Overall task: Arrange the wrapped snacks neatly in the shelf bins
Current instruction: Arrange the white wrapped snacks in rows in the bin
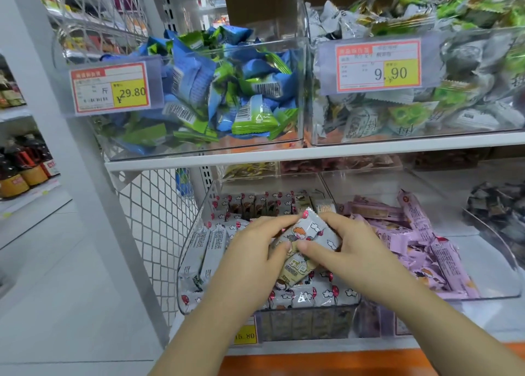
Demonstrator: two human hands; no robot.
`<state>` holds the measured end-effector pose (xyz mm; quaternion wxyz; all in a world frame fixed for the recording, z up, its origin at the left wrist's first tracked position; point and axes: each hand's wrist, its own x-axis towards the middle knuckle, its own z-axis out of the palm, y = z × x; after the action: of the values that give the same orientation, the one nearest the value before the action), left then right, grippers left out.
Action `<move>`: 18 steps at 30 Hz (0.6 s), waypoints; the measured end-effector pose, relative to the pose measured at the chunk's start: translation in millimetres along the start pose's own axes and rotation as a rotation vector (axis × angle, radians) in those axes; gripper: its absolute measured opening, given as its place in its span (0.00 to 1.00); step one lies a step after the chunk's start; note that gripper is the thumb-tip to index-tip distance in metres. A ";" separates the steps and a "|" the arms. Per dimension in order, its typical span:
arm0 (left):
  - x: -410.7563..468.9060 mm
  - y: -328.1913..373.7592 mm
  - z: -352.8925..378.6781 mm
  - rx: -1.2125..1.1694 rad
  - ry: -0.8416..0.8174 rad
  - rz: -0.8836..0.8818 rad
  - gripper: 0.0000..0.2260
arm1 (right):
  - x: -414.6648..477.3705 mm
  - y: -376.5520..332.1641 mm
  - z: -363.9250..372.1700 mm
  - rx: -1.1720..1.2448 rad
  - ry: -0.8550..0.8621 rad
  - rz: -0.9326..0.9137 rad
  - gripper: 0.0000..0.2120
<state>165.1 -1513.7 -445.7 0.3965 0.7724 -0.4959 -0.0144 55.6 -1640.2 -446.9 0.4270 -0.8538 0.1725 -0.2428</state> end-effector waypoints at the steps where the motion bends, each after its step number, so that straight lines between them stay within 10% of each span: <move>1: -1.6 2.4 -0.3 0.025 0.013 0.027 0.18 | 0.2 0.1 1.0 -0.003 0.007 -0.003 0.05; 18: -18.7 -81.7 -62.2 -0.202 0.436 -0.430 0.12 | 94.2 -20.6 46.0 -0.800 0.133 -0.150 0.22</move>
<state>243.1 -1446.1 -461.3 0.5561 0.8011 -0.2206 0.0186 160.7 -1645.9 -428.7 0.0304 -0.9451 0.2177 -0.2416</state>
